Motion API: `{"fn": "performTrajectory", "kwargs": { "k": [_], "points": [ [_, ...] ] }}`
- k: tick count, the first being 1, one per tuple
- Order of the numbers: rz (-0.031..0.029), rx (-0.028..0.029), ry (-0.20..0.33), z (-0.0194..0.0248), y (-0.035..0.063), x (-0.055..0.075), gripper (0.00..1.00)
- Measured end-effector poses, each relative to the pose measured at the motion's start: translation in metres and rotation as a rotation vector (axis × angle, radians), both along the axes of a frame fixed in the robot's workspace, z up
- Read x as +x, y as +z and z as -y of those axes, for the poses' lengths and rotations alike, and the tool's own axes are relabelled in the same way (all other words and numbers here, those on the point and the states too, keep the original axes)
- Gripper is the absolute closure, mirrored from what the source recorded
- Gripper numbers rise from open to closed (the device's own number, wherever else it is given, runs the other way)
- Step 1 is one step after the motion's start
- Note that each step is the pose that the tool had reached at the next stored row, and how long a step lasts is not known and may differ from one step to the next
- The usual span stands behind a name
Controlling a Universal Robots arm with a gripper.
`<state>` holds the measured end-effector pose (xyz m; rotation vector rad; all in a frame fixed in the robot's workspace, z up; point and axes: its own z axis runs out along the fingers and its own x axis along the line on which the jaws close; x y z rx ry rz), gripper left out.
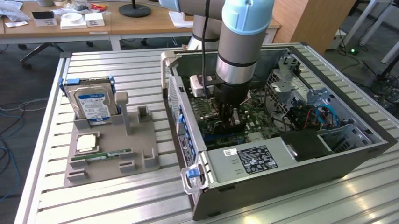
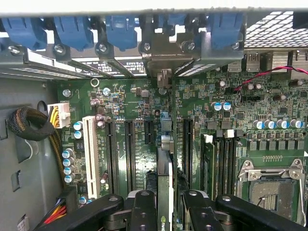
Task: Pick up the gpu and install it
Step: 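Insert the gpu into the slot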
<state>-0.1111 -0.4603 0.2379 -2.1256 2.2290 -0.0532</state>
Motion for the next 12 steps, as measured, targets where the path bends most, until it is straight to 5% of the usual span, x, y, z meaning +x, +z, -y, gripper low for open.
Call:
{"fn": "performTrajectory", "kwargs": {
  "k": [12],
  "points": [
    [0.0003,-0.0002,0.000,0.0000,-0.0001,-0.0002,0.74]
  ]
}}
